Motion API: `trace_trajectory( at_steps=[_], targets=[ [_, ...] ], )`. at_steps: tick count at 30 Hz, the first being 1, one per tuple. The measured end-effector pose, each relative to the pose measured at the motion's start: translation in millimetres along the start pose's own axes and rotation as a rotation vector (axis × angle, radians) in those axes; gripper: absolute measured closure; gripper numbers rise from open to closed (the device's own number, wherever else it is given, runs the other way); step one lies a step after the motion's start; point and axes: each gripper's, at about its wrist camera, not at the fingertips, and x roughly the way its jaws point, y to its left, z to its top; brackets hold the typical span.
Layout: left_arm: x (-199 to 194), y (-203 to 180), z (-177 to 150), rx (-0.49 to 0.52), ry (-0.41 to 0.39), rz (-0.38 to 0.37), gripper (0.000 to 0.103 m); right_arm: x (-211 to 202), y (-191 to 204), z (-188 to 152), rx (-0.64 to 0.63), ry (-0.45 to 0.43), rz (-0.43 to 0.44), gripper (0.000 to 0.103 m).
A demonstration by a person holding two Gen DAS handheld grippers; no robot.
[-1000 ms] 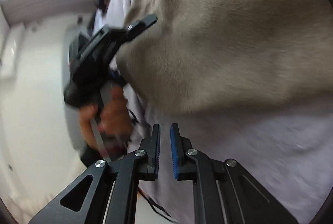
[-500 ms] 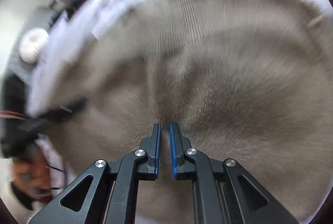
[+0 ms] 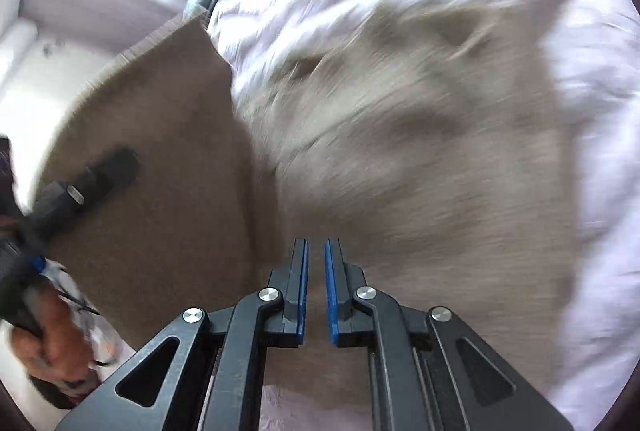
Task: Fold small clothes
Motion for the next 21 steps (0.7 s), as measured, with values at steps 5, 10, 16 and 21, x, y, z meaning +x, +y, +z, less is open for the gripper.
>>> trace_trajectory(
  at_steps=[5, 10, 16, 21],
  targets=[
    [72.1, -62.3, -1.4, 0.092, 0.114, 0.038, 0.073, -2.6, -53.6, 4.5, 0.137, 0.01, 0.103, 0.093],
    [90.1, -81.8, -16.5, 0.12, 0.158, 0.089, 0.054, 22.2, -86.7, -2.7, 0.289, 0.026, 0.203, 0.093],
    [37.2, -90.8, -9.6, 0.162, 0.007, 0.033, 0.024, 25.0, -102.8, -2.3, 0.408, -0.034, 0.309, 0.092],
    [12.8, -52.5, -10.0, 0.027, -0.04, 0.041, 0.024, 19.4, -113.9, -10.1, 0.52, -0.097, 0.423, 0.074]
  ],
)
